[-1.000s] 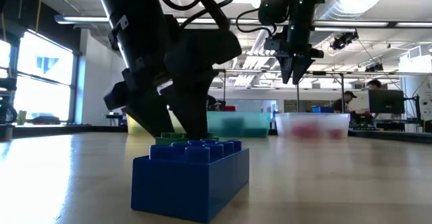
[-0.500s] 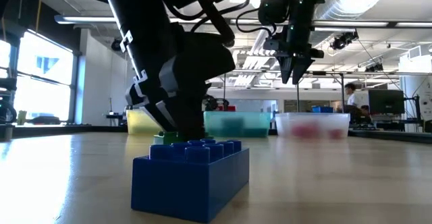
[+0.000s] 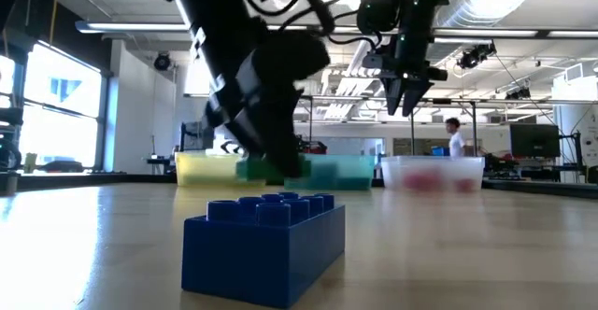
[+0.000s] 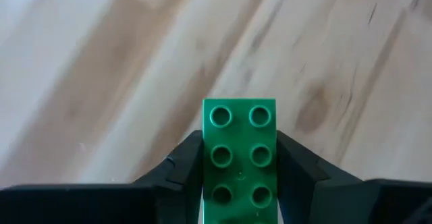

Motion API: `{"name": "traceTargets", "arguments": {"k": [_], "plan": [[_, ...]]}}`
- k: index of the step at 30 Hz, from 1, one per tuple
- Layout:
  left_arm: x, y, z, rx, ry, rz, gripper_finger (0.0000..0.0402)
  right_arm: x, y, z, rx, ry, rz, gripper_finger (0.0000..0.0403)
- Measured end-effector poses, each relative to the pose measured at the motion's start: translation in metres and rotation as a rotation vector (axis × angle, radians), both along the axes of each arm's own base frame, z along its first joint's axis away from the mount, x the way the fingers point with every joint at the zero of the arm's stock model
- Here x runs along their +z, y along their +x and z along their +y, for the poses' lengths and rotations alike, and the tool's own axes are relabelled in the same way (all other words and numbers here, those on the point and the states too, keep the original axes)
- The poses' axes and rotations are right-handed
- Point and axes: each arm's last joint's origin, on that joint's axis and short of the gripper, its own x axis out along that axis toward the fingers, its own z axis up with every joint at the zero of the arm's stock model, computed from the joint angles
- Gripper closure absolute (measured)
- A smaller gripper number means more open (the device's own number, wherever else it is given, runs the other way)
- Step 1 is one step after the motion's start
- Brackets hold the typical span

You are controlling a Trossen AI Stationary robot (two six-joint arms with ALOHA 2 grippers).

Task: Sort & place blocks by color
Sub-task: Put the green game piece into the yellow bin

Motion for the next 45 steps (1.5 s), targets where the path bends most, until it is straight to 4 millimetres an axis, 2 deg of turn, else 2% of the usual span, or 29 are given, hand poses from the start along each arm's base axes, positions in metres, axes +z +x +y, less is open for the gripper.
{"name": "traceTargets", "arguments": {"k": [4,12,18,23,28,34,39,45], "plan": [[0.016,0.0,0.026,-0.012,0.033,-0.026,0.029,0.0,0.001,0.0,0.002,-0.004,-0.006,0.0229],[0.048,-0.01,0.097,0.064,0.106,-0.072,0.029,0.0,0.001,0.0,0.031,0.006,-0.004,0.0229],[0.07,-0.03,0.155,0.182,0.146,-0.097,0.029,0.0,0.002,0.001,0.089,0.025,-0.012,0.0229],[0.083,-0.055,0.198,0.288,0.194,-0.076,0.029,0.0,0.004,0.001,0.164,0.044,-0.037,0.0229],[0.084,-0.079,0.237,0.41,0.203,-0.047,0.029,0.002,0.008,-0.001,0.169,0.016,-0.08,0.0229],[0.084,-0.103,0.27,0.507,0.201,-0.032,0.029,0.005,0.013,-0.004,0.284,-0.052,-0.105,0.0229],[0.08,-0.117,0.289,0.548,0.147,-0.039,0.029,0.007,0.017,-0.007,0.371,-0.113,-0.119,0.0229],[0.055,-0.12,0.301,0.579,0.067,0.026,0.029,0.011,0.023,-0.009,0.475,-0.177,-0.153,0.0229]]}}
